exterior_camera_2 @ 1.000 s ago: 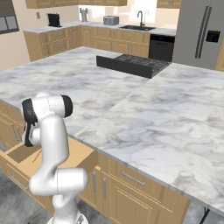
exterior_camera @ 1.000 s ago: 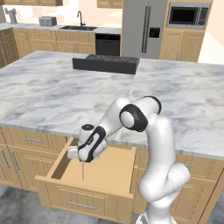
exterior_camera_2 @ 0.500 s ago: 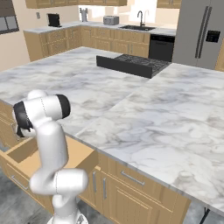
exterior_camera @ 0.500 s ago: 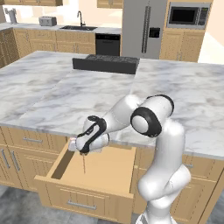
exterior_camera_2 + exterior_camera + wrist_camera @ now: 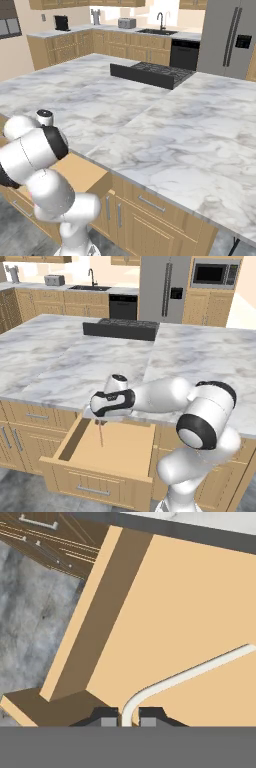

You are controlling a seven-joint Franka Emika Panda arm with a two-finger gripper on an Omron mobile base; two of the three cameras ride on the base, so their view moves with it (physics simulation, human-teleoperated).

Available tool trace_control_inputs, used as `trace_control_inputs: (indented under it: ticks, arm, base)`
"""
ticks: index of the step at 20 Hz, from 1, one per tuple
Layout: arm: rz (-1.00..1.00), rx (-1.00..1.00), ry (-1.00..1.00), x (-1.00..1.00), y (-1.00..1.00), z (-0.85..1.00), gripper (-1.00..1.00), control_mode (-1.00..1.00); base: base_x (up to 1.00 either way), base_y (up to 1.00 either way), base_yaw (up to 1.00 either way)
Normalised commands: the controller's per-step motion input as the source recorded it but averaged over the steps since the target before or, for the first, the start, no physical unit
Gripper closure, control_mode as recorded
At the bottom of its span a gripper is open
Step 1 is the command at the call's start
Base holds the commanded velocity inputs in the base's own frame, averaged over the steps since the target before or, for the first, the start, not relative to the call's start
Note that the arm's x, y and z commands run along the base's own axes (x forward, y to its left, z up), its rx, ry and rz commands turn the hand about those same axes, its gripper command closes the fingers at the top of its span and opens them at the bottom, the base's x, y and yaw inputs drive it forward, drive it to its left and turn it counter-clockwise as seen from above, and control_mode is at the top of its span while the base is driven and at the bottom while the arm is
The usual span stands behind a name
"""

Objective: Take a straw from the drawer in front and place it inside the glass cup on the dining counter.

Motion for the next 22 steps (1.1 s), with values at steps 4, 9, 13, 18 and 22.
trace_control_inputs:
  ticks: [4, 9, 13, 18, 22]
  arm:
    - [0.00, 0.00, 0.00, -0.52, -0.36, 0.78, 1.00, -1.00]
    - [0.00, 0.00, 0.00, -0.18, -0.54, 0.70, 1.00, -1.00]
    - [0.00, 0.00, 0.00, 0.00, -0.71, 0.60, 1.00, -1.00]
    - [0.00, 0.00, 0.00, 0.00, -0.72, 0.54, 1.00, -1.00]
    - [0.00, 0.00, 0.00, 0.03, -0.62, 0.49, 1.00, -1.00]
  base:
    - [0.00, 0.00, 0.00]
    - [0.00, 0.00, 0.00]
    - [0.00, 0.00, 0.00]
    - [0.00, 0.00, 0.00]
    - [0.00, 0.00, 0.00]
